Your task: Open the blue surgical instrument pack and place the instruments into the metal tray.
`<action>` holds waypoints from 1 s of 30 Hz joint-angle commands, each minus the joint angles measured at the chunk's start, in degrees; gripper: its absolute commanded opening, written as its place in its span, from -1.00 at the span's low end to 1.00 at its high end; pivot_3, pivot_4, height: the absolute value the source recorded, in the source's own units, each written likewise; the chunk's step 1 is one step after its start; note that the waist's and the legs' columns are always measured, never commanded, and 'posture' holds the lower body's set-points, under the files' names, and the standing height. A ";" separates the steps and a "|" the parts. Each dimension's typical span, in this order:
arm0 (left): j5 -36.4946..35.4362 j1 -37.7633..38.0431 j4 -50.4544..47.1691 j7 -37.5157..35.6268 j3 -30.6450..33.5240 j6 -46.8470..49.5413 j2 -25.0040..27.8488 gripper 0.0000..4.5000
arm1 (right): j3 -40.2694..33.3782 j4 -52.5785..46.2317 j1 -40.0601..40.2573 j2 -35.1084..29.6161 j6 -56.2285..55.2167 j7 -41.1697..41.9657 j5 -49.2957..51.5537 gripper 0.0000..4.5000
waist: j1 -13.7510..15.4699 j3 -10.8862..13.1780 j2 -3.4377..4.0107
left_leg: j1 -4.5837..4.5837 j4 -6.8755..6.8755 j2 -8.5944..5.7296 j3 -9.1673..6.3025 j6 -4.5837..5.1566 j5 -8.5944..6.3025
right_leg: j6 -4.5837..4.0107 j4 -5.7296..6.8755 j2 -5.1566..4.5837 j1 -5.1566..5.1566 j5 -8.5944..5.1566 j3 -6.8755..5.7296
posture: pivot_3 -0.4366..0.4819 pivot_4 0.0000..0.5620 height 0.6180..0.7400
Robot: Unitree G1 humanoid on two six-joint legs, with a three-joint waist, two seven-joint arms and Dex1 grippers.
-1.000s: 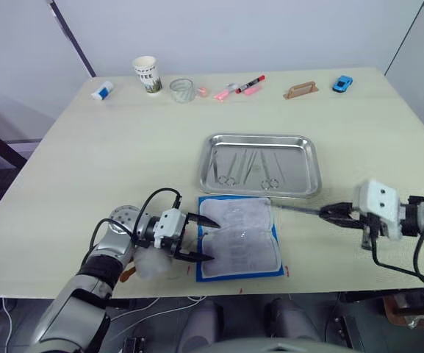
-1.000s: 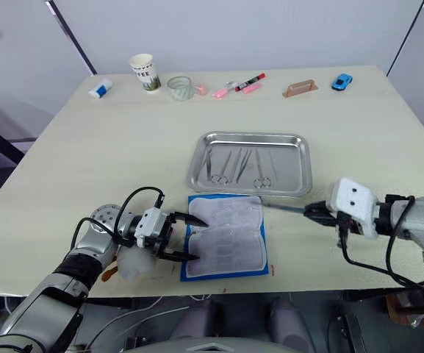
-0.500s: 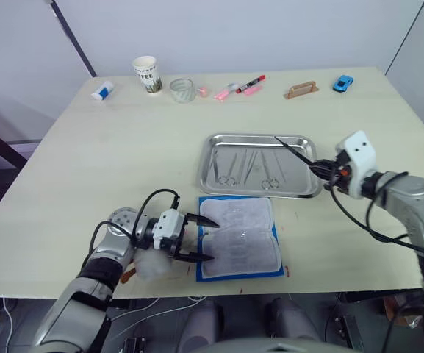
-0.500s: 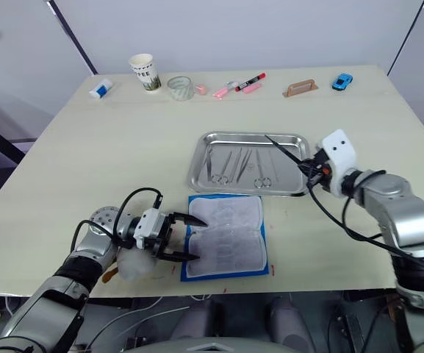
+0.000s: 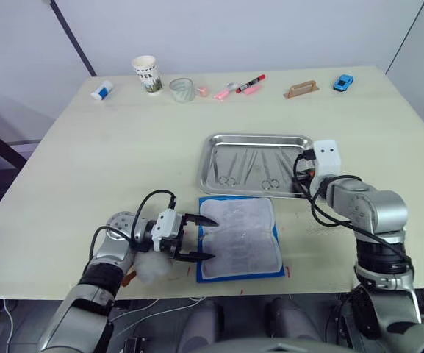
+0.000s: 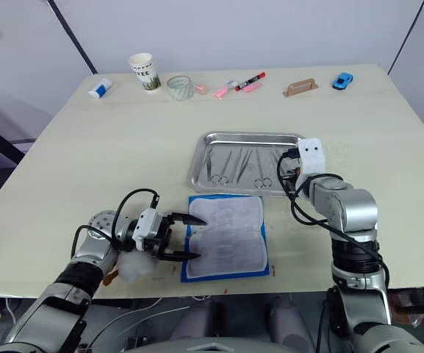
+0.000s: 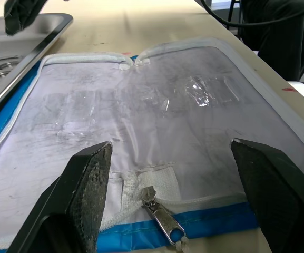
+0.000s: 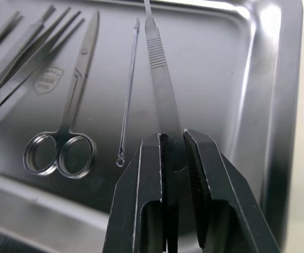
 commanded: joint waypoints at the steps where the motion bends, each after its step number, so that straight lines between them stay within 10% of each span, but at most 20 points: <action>1: 3.81 2.92 1.87 -1.46 -2.01 1.61 -1.38 0.70 | -1.79 -3.28 -0.86 2.54 1.11 -2.89 -0.88 -0.98 | -0.01 0.00 0.00 | 0.00 0.00 0.00 0.00 0.00 0.00 | 0.00 0.00 0.00 0.00 0.00 0.00 | -0.05 -0.47 1.00; 8: 4.48 2.88 1.84 -1.81 -1.43 1.78 -1.92 0.70 | -2.90 -3.52 -0.91 4.63 0.82 -4.82 -2.03 -0.98 | -0.13 0.00 0.01 | 0.00 -0.02 -0.03 0.00 0.00 0.00 | 0.02 0.00 -0.04 0.00 -0.01 0.00 | -0.05 -0.47 1.00; 12: 4.53 2.83 1.72 -1.94 -1.31 1.92 -1.82 0.70 | -0.65 -5.58 -0.80 2.50 -0.90 -1.16 -0.63 -0.21 | -0.17 0.01 0.01 | 0.00 -0.02 -0.05 -0.02 0.00 0.00 | 0.03 0.00 -0.05 0.00 -0.02 -0.01 | -0.05 -0.47 1.00; 30: -2.19 3.85 -7.88 -0.91 4.01 11.96 -0.54 0.70 | -1.49 -16.16 16.15 -11.87 -37.11 28.94 9.38 -0.21 | -1.07 0.37 -0.46 | -0.18 -0.02 -0.25 -0.17 0.14 -0.08 | 0.24 -0.09 -0.13 0.00 -0.16 0.07 | -0.05 -0.47 1.00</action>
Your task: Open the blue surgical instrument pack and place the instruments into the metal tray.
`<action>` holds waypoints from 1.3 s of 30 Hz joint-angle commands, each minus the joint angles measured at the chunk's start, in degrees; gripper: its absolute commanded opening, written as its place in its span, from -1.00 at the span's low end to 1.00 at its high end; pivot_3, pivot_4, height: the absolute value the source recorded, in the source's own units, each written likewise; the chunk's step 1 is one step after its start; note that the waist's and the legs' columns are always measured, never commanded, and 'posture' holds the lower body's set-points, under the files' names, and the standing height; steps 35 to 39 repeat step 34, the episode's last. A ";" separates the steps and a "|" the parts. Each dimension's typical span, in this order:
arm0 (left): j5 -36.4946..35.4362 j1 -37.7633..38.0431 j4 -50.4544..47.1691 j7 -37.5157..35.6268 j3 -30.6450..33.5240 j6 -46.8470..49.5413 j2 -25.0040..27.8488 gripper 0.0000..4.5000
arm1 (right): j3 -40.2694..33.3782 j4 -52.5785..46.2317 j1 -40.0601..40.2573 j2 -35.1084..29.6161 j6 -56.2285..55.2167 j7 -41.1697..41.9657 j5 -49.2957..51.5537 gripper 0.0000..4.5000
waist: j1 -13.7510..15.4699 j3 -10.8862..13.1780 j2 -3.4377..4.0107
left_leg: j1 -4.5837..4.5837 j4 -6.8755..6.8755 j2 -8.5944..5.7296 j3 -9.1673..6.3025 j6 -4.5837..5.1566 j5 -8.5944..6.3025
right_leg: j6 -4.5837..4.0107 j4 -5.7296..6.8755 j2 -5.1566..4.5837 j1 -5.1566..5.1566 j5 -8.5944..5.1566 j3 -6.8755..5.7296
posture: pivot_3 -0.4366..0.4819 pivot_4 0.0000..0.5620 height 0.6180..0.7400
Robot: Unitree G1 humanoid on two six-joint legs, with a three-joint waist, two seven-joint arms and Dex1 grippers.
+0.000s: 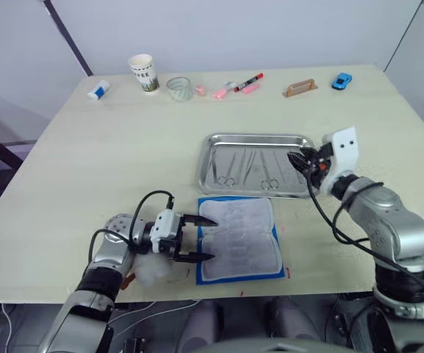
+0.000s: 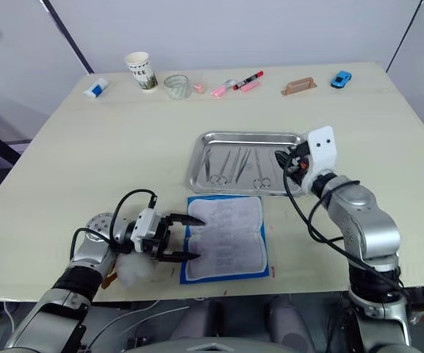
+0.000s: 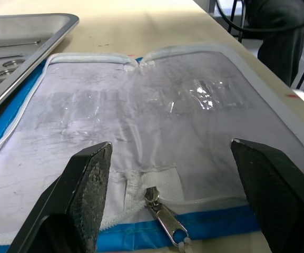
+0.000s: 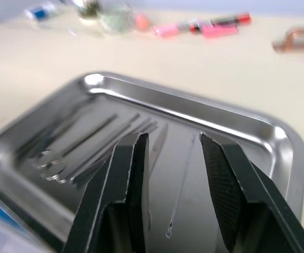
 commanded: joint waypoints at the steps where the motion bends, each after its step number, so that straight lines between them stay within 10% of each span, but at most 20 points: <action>1: -3.05 2.13 -4.42 -0.64 1.15 6.68 0.50 0.70 | -3.67 -3.31 3.08 -1.79 -6.39 6.70 4.87 -0.21 | -0.12 0.26 -0.31 | 0.00 0.00 0.00 -0.01 0.00 0.00 | 0.00 0.00 0.00 0.00 0.00 -0.01 | -0.05 -0.47 1.00; 5: -6.17 3.86 -11.11 0.69 4.50 13.44 2.79 0.70 | -7.79 -2.72 7.03 -4.22 -8.87 11.59 10.28 0.04 | -0.31 0.97 -1.06 | -0.07 0.00 0.03 -0.05 0.00 0.00 | -0.02 0.01 0.00 -0.06 0.00 -0.04 | -0.05 -0.47 1.00; 10: -11.20 6.33 -19.27 6.61 10.66 23.58 4.94 1.00 | -11.64 -1.09 13.62 -8.42 -12.75 18.00 13.75 0.97 | -0.09 1.43 -1.49 | -0.22 0.00 0.08 -0.20 0.00 0.00 | -0.14 0.01 -0.01 -0.14 0.01 -0.21 | -0.05 -0.47 1.00; 25: -10.71 21.11 -25.40 19.67 31.88 27.03 11.79 1.00 | -23.96 10.95 34.68 -17.06 -26.62 36.13 15.89 0.97 | 0.03 1.78 -1.45 | -0.49 0.05 0.05 -0.26 -0.01 0.00 | -0.29 0.08 -0.12 -0.38 0.07 -0.35 | -0.05 -0.47 1.00; 39: -7.18 25.84 -23.20 21.72 35.60 23.65 12.14 1.00 | -26.77 17.28 40.03 -17.45 -32.86 39.50 14.88 0.97 | 0.22 1.80 -1.48 | -0.46 0.07 0.05 -0.25 -0.02 0.00 | -0.23 0.10 -0.12 -0.37 0.03 -0.35 | -0.05 -0.47 1.00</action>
